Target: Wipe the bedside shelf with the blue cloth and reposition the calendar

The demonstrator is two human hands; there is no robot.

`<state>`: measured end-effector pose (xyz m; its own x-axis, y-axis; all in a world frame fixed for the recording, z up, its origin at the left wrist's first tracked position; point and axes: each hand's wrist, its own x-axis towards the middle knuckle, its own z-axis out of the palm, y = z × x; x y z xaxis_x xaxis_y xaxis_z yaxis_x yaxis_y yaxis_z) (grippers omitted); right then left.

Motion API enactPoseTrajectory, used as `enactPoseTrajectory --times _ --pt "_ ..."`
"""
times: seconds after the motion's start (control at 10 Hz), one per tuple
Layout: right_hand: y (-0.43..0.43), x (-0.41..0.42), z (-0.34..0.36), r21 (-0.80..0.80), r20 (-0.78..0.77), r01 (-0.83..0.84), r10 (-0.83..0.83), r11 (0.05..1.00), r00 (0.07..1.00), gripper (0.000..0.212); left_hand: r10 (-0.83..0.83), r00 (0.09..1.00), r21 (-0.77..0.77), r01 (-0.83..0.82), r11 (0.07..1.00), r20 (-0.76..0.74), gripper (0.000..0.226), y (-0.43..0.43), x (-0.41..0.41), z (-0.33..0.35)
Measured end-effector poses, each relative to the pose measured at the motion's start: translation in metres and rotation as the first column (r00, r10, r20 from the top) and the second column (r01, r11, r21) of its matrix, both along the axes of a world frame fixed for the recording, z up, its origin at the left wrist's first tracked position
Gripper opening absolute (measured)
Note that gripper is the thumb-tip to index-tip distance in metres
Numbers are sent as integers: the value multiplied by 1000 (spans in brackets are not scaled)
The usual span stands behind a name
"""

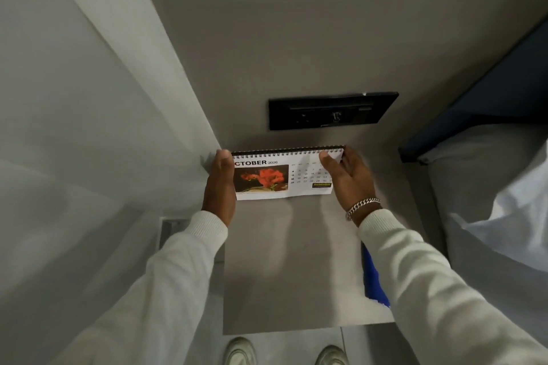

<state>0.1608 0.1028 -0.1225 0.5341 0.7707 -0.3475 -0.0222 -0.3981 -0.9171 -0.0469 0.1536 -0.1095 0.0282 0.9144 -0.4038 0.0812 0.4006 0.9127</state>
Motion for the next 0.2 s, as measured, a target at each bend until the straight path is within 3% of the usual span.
enactPoseTrajectory --times 0.1,0.2 --pt "-9 -2 47 46 109 29 -34 999 993 70 -54 994 41 58 997 -90 52 4 -3 33" --pt "-60 1 145 483 103 33 -94 875 990 54 -87 952 219 156 963 -294 67 -7 -4 87"
